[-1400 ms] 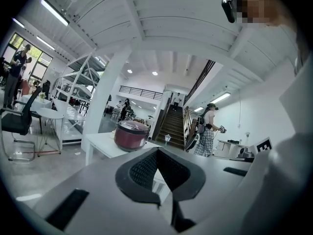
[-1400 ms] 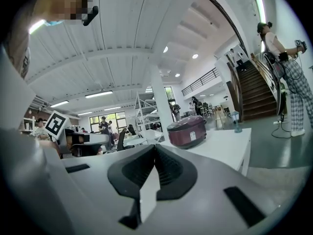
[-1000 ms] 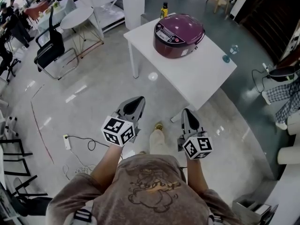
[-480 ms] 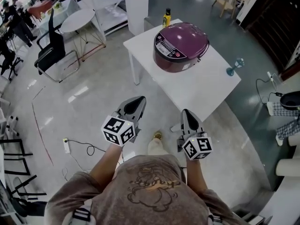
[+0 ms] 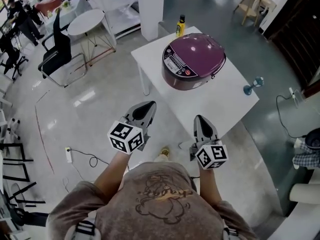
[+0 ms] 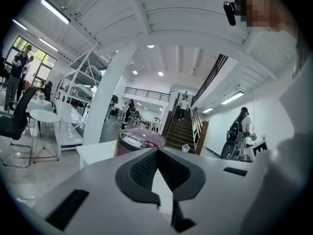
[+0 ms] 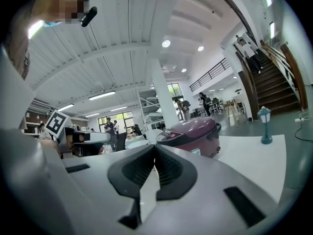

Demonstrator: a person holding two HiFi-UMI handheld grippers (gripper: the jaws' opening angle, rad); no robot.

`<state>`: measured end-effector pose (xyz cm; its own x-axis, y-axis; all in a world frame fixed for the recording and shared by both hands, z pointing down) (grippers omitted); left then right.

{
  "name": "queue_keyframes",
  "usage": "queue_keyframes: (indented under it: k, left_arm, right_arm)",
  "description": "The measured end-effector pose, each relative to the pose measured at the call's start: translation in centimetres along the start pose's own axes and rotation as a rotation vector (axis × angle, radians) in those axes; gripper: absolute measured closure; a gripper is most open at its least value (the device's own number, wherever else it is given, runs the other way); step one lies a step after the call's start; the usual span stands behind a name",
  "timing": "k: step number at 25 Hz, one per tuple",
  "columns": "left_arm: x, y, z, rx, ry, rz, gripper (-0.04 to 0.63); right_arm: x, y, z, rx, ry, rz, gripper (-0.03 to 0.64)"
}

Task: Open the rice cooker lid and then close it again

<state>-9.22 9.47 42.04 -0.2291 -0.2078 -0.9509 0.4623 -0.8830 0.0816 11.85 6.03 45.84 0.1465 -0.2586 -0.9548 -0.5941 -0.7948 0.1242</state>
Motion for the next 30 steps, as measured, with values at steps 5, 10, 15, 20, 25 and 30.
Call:
queue_keyframes:
  k: [5,10,15,20,25,30]
  left_arm:
    - [0.8,2.5,1.2,0.040,0.008,-0.006,0.575]
    - [1.2,3.8,1.9,0.062,0.015,-0.009,0.575]
    - [1.5,5.1,3.0,0.067,0.011,-0.005,0.575]
    - [1.9,7.0,4.3,0.049,0.014,-0.001,0.575]
    - [2.9,9.6,5.9,0.016,0.012,-0.003,0.575]
    - [3.9,12.2,7.8,-0.017,0.020,0.003,0.575]
  right_arm:
    - [0.9,2.9,-2.0,0.047,-0.006,0.009,0.614]
    - [1.4,5.1,-3.5,0.072,-0.008,0.018,0.614]
    - [1.4,6.9,-4.0,0.101,-0.012,0.046,0.614]
    - [2.1,8.8,-4.6,0.096,-0.022,0.047,0.614]
    - [3.3,11.1,-5.2,0.079,0.001,0.026,0.614]
    - [4.5,13.7,-6.1,0.053,-0.001,0.009,0.614]
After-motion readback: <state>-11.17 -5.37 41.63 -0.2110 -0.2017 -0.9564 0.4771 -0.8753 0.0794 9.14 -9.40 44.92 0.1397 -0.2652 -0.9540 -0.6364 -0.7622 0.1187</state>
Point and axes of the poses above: the fingertips, and each gripper's own axes: y forward along the fingers, z to its left, x out of its top, the point moved 3 cm from there along -y, backward along the fingers, and after that the axes turned 8 degrees about -x, right-handed, at the moved point
